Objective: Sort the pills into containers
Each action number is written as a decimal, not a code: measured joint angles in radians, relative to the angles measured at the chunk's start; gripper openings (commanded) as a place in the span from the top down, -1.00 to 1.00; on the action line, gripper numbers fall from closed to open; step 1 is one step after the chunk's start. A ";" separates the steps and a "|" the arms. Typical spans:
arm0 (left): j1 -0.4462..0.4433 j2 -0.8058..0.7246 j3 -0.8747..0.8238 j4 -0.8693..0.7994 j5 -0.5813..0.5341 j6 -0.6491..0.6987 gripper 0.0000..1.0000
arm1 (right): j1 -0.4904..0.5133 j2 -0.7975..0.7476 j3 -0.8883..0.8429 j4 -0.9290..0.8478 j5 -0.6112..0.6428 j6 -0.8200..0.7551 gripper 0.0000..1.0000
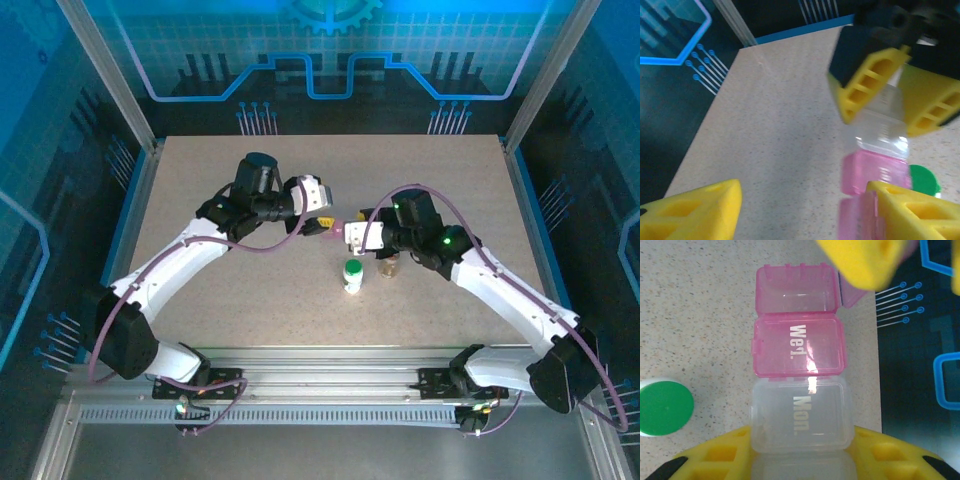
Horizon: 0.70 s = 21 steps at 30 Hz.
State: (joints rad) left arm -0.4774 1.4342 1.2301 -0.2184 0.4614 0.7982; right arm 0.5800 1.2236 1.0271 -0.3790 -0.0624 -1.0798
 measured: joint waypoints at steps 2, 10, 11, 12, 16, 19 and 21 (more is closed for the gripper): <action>0.000 -0.001 -0.007 0.024 -0.021 -0.007 -0.35 | 0.009 0.004 0.000 -0.005 -0.001 -0.002 1.00; 0.001 -0.001 -0.020 0.045 -0.051 -0.007 -0.36 | 0.015 0.008 0.000 -0.011 -0.002 -0.002 1.00; 0.002 0.000 -0.021 0.046 -0.051 -0.007 -0.37 | 0.015 0.008 0.000 -0.011 -0.002 -0.002 1.00; 0.003 0.000 -0.023 0.046 -0.051 -0.007 -0.37 | 0.015 0.008 0.000 -0.011 -0.005 -0.002 1.00; 0.010 0.012 -0.023 0.048 -0.050 -0.007 -0.38 | 0.015 0.007 -0.001 -0.006 -0.015 -0.002 1.00; 0.014 0.024 -0.023 0.048 -0.050 -0.007 -0.38 | 0.015 0.008 -0.002 -0.003 -0.022 -0.002 1.00; 0.016 0.026 -0.023 0.048 -0.050 -0.008 -0.39 | 0.015 0.008 -0.003 -0.003 -0.023 -0.002 1.00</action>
State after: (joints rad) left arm -0.4618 1.4605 1.2072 -0.1703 0.4118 0.7906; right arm 0.5949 1.2312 1.0241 -0.3817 -0.0853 -1.0817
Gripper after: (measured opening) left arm 0.692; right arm 0.391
